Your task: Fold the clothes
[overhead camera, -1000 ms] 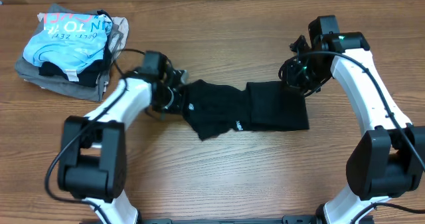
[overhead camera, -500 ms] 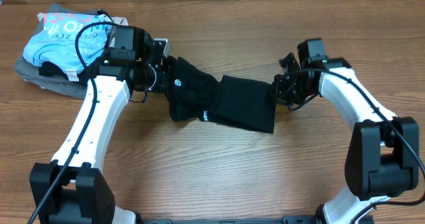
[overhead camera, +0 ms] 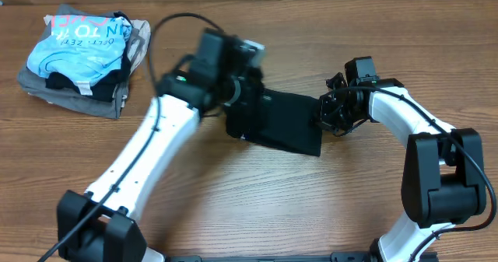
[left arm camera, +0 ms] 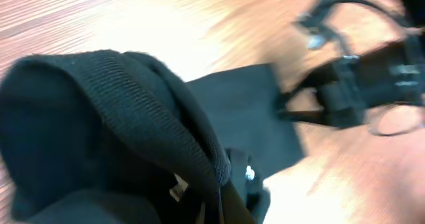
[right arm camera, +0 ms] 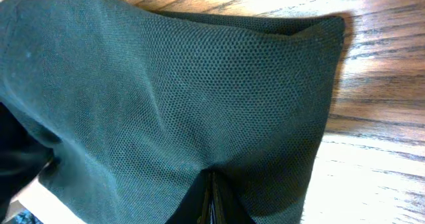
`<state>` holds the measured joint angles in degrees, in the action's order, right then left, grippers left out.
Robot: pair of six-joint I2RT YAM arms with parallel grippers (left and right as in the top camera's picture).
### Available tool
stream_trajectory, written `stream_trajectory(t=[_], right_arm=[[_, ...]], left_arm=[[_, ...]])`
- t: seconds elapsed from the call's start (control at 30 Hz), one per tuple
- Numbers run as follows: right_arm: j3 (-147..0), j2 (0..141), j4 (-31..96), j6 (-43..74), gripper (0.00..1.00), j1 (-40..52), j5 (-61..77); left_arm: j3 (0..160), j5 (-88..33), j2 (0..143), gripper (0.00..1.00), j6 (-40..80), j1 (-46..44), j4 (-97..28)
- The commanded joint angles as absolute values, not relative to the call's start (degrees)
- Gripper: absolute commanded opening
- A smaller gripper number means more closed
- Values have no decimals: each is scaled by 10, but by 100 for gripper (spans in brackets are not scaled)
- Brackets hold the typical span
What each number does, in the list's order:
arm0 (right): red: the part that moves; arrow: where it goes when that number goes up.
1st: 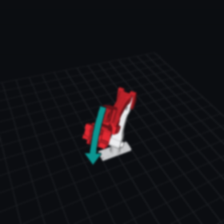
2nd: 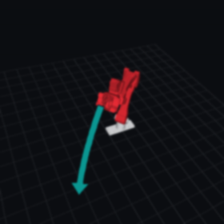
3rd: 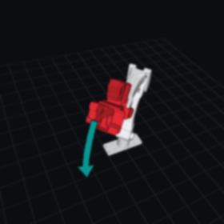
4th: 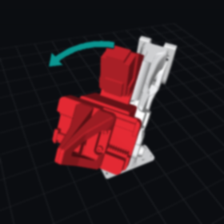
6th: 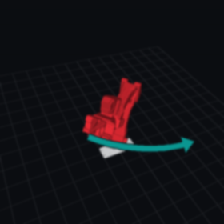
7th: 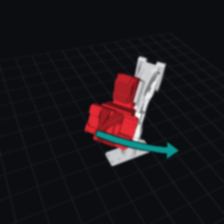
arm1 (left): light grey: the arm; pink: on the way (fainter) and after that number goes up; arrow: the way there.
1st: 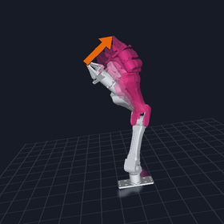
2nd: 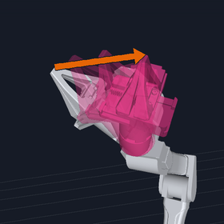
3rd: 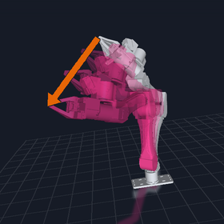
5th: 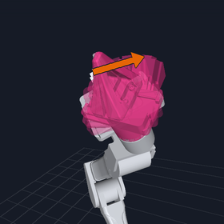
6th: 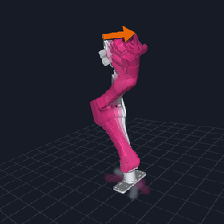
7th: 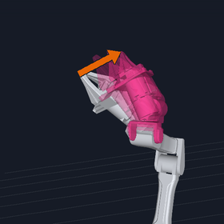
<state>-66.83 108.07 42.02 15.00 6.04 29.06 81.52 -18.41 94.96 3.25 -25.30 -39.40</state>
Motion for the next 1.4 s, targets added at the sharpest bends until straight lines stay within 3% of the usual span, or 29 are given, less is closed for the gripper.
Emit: stream_trajectory(t=[0.0, 0.27, 0.57, 1.0, 1.03, 1.07, 1.13, 1.17, 1.27, 1.37], right_arm=[[-664, 1086, 418, 153, 4, 61, 297], [-664, 1086, 415, 153, 4, 60, 297], [-668, 1084, 389, 181, 4, 49, 319], [-853, 994, 487, 179, 4, -100, 370], [-864, 986, 496, 176, 4, -111, 370], [-872, 980, 504, 176, 5, -120, 370], [-879, 968, 519, 176, 13, -137, 370], [-879, 964, 528, 169, 18, -143, 370], [-878, 963, 562, 137, 34, -148, 368], [-876, 966, 600, 104, 43, -145, 357]], left_arm=[[831, -186, 981, 4, 72, -309, -364], [831, -207, 1099, 4, 123, -386, -239], [831, -181, 1109, 4, 142, -432, -178], [831, -170, 1113, 4, 144, -439, -175], [831, -170, 1114, 13, 144, -440, -174], [831, -169, 1114, 33, 142, -442, -172], [831, -170, 1114, 93, 132, -443, -163], [834, -169, 1112, 100, 128, -441, -161], [867, -176, 1093, 100, 129, -421, -183], [948, -176, 1057, 100, 129, -387, -266]])
